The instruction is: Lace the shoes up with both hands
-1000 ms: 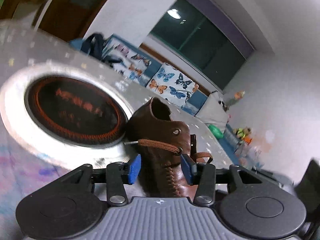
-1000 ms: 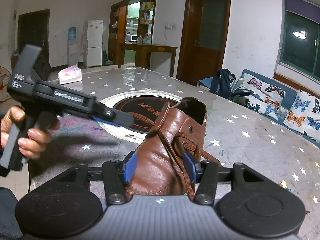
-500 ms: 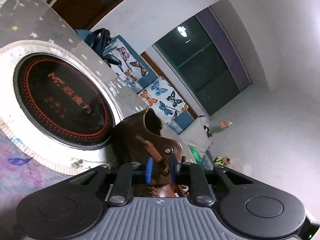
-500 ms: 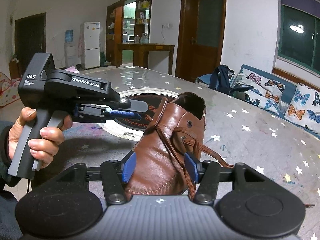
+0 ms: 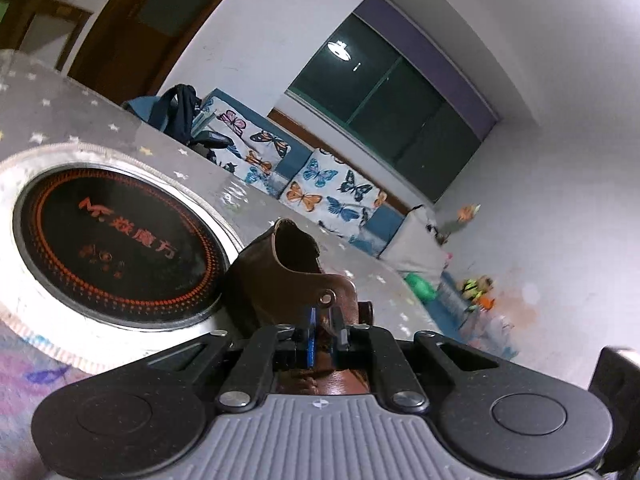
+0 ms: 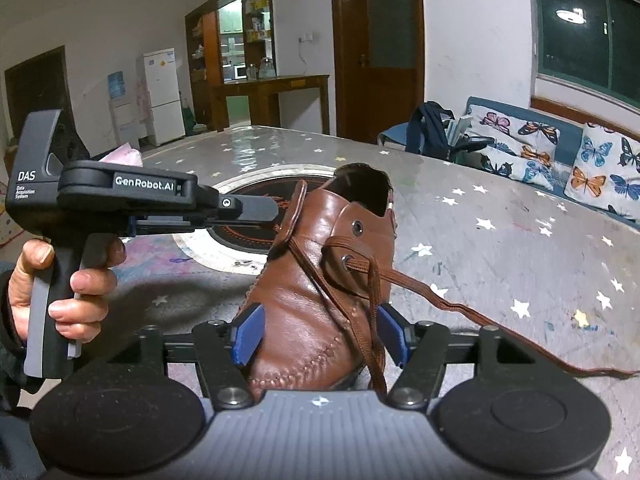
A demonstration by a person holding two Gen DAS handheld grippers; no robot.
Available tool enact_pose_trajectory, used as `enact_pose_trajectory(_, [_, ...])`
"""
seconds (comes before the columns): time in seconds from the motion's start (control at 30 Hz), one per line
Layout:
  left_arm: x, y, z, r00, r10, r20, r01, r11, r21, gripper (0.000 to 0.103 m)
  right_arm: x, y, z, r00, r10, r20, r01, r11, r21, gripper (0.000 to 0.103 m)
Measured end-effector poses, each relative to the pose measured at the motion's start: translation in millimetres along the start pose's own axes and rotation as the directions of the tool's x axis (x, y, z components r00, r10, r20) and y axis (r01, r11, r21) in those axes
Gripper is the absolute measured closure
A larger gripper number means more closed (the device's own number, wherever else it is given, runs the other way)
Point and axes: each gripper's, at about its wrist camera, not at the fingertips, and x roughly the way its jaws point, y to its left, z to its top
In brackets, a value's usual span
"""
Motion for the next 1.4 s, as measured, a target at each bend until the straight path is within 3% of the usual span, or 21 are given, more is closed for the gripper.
enact_pose_trajectory(0.27, [4.9, -11.9, -3.5, 1.000, 0.018, -0.011, -0.018, 0.997, 0.075, 0.094, -0.1, -2.7, -1.4, 1.000, -0.008, 0.001, 0.008, 1.000, 0.019, 0.036])
enact_pose_trajectory(0.4, [3.8, -12.3, -4.6, 0.998, 0.069, 0.002, -0.069, 0.993, 0.092, 0.073, -1.0, -3.4, -2.0, 1.000, -0.009, 0.003, 0.009, 1.000, 0.020, 0.036])
enact_pose_trajectory(0.57, [2.9, -9.4, -8.6, 0.999, 0.039, 0.008, -0.040, 0.997, 0.070, 0.068, -1.6, -5.1, -2.4, 1.000, -0.012, 0.007, 0.012, 1.000, 0.026, 0.036])
enact_pose_trajectory(0.67, [1.7, -10.6, -10.5, 0.999, 0.044, 0.026, -0.046, 0.996, 0.078, 0.071, -1.9, -4.7, -2.2, 1.000, -0.012, 0.008, 0.012, 1.000, 0.026, 0.036])
enact_pose_trajectory(0.9, [-6.1, -6.3, -12.5, 0.999, 0.020, 0.042, -0.021, 0.999, 0.038, 0.098, 0.0, -3.9, -1.0, 1.000, -0.014, 0.006, 0.014, 1.000, 0.023, 0.036])
enact_pose_trajectory(1.2, [-27.5, -12.7, -1.5, 0.992, 0.083, 0.098, -0.094, 0.990, 0.106, 0.100, 5.6, -1.6, 5.0, 1.000, -0.010, -0.021, 0.010, 1.000, 0.006, 0.035])
enact_pose_trajectory(1.3, [-41.5, -14.2, 5.1, 0.987, 0.101, 0.127, -0.118, 0.984, 0.130, 0.100, 8.0, -2.8, 6.8, 1.000, -0.007, -0.029, 0.008, 1.000, 0.010, 0.027])
enact_pose_trajectory(1.4, [-56.2, -16.6, 10.8, 0.981, 0.116, 0.157, -0.140, 0.978, 0.154, 0.100, 11.0, -2.9, 8.1, 0.999, -0.006, -0.039, 0.006, 1.000, 0.009, 0.027])
